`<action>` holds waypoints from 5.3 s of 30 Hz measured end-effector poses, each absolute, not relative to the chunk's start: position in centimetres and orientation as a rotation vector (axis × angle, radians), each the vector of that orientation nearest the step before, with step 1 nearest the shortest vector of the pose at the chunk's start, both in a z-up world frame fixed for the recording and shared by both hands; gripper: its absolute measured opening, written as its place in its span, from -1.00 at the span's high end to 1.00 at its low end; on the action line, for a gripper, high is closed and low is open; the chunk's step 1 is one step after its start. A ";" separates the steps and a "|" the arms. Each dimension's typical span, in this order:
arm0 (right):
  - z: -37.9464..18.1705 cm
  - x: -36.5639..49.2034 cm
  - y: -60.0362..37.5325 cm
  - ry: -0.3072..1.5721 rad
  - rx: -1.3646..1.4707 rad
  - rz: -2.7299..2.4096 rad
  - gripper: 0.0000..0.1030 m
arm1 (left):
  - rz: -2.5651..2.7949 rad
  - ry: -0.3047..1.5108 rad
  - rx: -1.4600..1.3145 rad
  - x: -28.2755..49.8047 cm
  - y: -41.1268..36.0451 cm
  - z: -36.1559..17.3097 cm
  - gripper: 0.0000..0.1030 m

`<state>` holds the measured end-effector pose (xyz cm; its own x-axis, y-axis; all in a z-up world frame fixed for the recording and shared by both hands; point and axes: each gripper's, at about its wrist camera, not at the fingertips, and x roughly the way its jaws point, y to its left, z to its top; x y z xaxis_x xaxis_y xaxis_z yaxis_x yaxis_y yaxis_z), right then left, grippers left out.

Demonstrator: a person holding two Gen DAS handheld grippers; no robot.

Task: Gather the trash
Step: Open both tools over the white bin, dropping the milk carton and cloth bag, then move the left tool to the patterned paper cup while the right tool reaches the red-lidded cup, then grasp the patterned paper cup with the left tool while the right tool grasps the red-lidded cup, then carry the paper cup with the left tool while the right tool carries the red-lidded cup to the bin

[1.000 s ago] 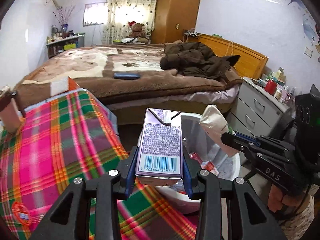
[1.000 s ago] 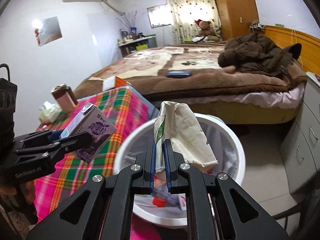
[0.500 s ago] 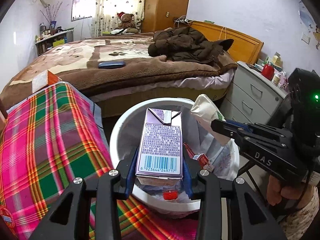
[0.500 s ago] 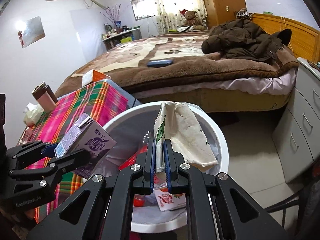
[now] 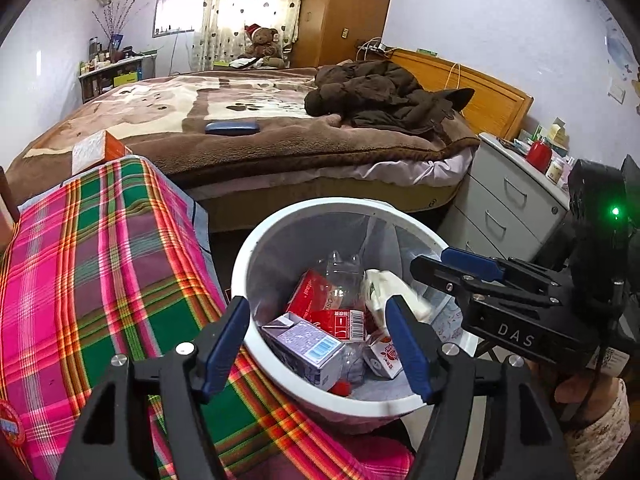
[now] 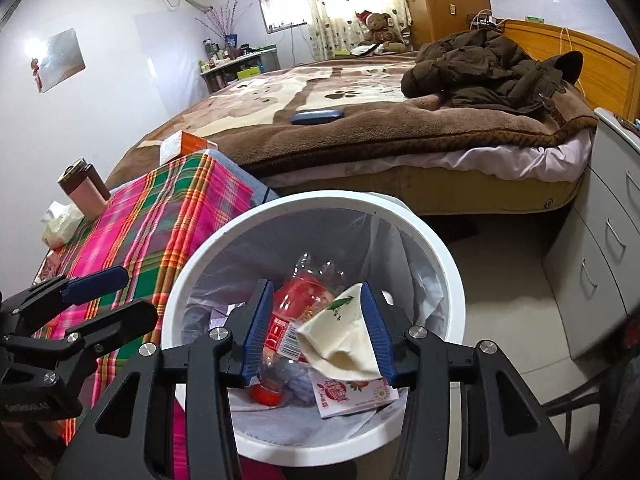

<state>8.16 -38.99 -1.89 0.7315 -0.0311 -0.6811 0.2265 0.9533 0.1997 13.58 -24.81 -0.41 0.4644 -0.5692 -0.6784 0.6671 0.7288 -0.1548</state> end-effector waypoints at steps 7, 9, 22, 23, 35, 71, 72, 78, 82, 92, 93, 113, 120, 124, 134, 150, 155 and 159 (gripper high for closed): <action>-1.0 7.8 -38.2 0.709 0.282 -0.134 0.09 | -0.726 0.760 0.116 13.7 -22.8 0.3 -0.40; -0.8 7.7 -37.8 0.702 0.285 -0.130 0.09 | -0.719 0.755 0.105 13.7 -22.1 0.5 -0.40; 0.5 8.0 -33.0 0.645 0.263 -0.018 0.09 | -0.588 0.691 0.066 13.1 -15.4 2.1 -0.43; 0.6 8.1 -32.5 0.643 0.260 -0.007 0.09 | -0.575 0.687 0.063 13.0 -14.7 2.1 -0.43; 0.6 9.8 -26.2 0.648 0.233 0.148 0.05 | -0.419 0.667 -0.005 13.7 -6.3 2.0 -0.48; -3.3 15.2 -7.5 0.878 0.065 0.539 -0.29 | -0.131 0.733 -0.153 18.3 13.2 -1.0 -0.52; -3.4 15.5 -7.2 0.886 0.063 0.540 -0.29 | -0.135 0.740 -0.159 18.7 13.3 -1.1 -0.52; -3.9 16.8 -6.1 0.914 0.017 0.533 -0.29 | -0.145 0.780 -0.166 21.1 13.9 -2.0 -0.55; -4.1 17.4 -6.7 0.924 0.046 0.527 -0.14 | -0.141 0.808 -0.171 22.8 14.0 -2.8 -0.55; -4.0 17.7 -7.5 0.922 0.056 0.518 -0.08 | -0.143 0.859 -0.174 25.3 13.8 -3.9 -0.55; -4.0 17.8 -7.7 0.920 0.057 0.513 -0.08 | -0.145 0.862 -0.176 25.6 13.9 -3.9 -0.55; -3.2 18.2 -9.4 0.879 0.110 0.458 -0.08 | -0.151 0.837 -0.124 24.9 12.0 -3.6 -0.02; -1.9 17.2 -10.7 0.830 0.129 0.430 -0.08 | -0.176 0.802 -0.106 22.7 10.5 -2.2 -0.02; -1.3 16.8 -11.6 0.807 0.145 0.412 -0.08 | -0.186 0.785 -0.105 21.5 9.7 -1.6 -0.02; -0.1 15.4 -14.2 0.749 0.180 0.373 -0.08 | -0.224 0.734 -0.079 18.6 7.1 0.3 -0.02; 1.8 12.2 -22.2 0.657 0.242 0.223 -0.08 | -0.375 0.665 -0.019 16.0 -1.0 2.7 -0.03; 2.1 11.3 -25.2 0.635 0.258 0.155 -0.08 | -0.436 0.655 0.005 15.6 -4.2 3.1 -0.03; 2.2 10.7 -27.0 0.622 0.266 0.113 -0.08 | -0.468 0.652 0.019 15.3 -6.2 3.2 -0.03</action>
